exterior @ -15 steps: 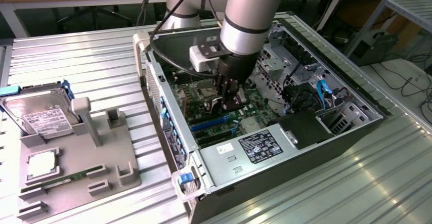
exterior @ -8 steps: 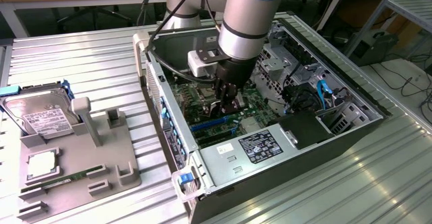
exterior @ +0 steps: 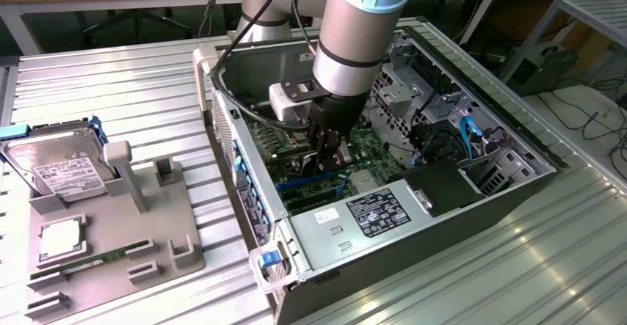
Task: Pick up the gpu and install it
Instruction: 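Insert the gpu into the slot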
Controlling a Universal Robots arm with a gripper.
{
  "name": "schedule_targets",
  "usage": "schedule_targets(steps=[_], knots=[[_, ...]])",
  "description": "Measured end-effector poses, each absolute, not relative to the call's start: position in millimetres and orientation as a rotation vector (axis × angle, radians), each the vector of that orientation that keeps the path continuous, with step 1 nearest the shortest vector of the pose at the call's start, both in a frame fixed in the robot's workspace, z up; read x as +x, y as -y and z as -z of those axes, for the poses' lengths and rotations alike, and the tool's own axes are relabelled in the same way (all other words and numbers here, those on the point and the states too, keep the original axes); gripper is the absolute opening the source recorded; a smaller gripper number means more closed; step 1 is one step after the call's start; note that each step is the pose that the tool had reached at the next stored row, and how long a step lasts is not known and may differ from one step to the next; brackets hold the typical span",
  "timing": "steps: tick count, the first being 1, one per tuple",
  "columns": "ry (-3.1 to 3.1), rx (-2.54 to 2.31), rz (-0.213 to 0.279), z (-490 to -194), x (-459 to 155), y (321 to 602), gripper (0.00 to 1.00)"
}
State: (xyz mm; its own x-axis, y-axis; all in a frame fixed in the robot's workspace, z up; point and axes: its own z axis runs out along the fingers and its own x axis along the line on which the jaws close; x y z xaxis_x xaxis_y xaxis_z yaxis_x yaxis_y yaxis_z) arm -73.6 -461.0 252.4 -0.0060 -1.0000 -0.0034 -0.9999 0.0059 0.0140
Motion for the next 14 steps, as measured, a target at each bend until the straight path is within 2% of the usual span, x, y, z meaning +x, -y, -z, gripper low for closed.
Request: schedule_targets(steps=[14], knots=[[2.215, 2.220, 0.017, -250.4, -75.6, 460.9, 0.27]])
